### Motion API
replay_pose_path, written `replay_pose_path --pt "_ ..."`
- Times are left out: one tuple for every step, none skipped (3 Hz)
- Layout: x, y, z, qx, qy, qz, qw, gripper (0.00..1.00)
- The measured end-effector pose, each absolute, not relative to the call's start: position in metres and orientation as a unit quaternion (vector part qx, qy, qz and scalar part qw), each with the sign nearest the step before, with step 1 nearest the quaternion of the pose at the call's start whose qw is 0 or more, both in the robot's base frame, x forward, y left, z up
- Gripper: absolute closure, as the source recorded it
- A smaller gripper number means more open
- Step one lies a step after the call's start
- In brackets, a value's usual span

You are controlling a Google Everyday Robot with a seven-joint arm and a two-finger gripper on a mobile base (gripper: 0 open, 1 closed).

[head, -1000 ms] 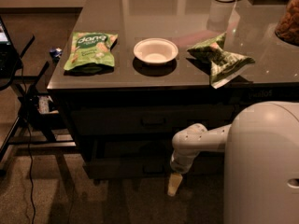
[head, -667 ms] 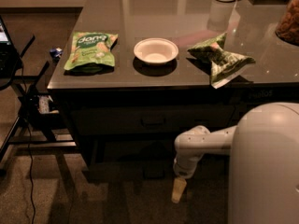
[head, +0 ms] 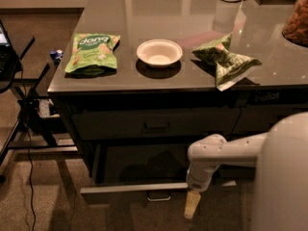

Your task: Open middle drawer

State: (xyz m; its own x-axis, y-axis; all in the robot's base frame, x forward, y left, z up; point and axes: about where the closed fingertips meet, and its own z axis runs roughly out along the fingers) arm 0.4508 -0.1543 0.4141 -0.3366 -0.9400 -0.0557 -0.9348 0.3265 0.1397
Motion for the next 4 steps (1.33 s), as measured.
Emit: replay_pose_path --pt "0.409 -0.176 0.433 0.565 -0.820 -0.081 0.037 0.00" --pt "0.406 -0.176 0.427 0.567 -0.818 -0.087 0.040 0.00" --pt "0.396 -0.182 0.426 0.566 -0.818 -0.091 0.049 0.00" --pt "0.386 -0.186 0.427 0.566 -0.817 -0.094 0.057 0.00"
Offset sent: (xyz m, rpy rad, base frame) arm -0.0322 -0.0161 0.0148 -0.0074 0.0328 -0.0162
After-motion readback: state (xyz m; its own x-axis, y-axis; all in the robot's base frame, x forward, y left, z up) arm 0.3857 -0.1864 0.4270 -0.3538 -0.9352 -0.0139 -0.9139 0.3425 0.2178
